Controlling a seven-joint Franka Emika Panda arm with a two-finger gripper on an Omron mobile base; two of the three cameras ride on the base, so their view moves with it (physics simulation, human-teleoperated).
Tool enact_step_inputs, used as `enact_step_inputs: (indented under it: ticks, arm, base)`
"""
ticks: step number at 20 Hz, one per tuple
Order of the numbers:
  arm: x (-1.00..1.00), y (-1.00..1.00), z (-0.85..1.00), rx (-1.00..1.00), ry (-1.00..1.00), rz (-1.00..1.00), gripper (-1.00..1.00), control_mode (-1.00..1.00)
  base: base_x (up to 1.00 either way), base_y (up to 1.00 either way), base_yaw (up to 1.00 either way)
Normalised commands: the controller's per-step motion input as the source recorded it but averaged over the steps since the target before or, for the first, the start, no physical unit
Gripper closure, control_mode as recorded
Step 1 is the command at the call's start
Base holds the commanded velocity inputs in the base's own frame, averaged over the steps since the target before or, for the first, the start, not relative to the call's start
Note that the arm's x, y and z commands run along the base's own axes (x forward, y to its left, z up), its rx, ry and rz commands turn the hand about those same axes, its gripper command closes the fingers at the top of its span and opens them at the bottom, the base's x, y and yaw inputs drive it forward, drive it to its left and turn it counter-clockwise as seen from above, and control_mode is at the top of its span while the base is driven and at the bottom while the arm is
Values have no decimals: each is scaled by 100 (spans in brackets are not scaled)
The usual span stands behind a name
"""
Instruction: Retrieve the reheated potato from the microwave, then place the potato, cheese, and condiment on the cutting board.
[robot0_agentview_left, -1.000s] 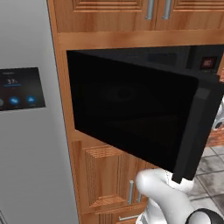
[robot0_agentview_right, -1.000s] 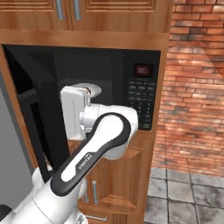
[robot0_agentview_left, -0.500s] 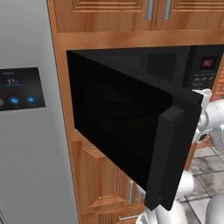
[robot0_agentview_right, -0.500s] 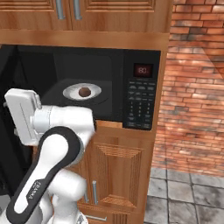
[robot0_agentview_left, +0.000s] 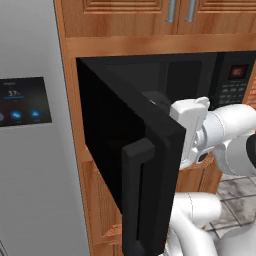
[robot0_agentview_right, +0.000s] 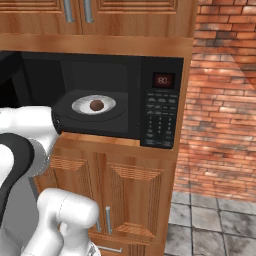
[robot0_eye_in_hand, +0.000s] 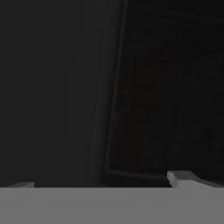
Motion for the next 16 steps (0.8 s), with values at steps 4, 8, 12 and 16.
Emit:
enact_step_inputs:
  ticks: [4,8,12,16]
  arm:
    - [-31,100,17,0,-10,0,-100,-100]
    - [-9,79,9,0,-10,0,-100,-100]
    - [14,-22,16,-5,-14,-6,-100,-100]
    - [35,-94,30,-19,-21,-13,-100,-100]
  base:
    - [0,0,0]
    - [0,0,0]
    - [0,0,0]
    - [0,0,0]
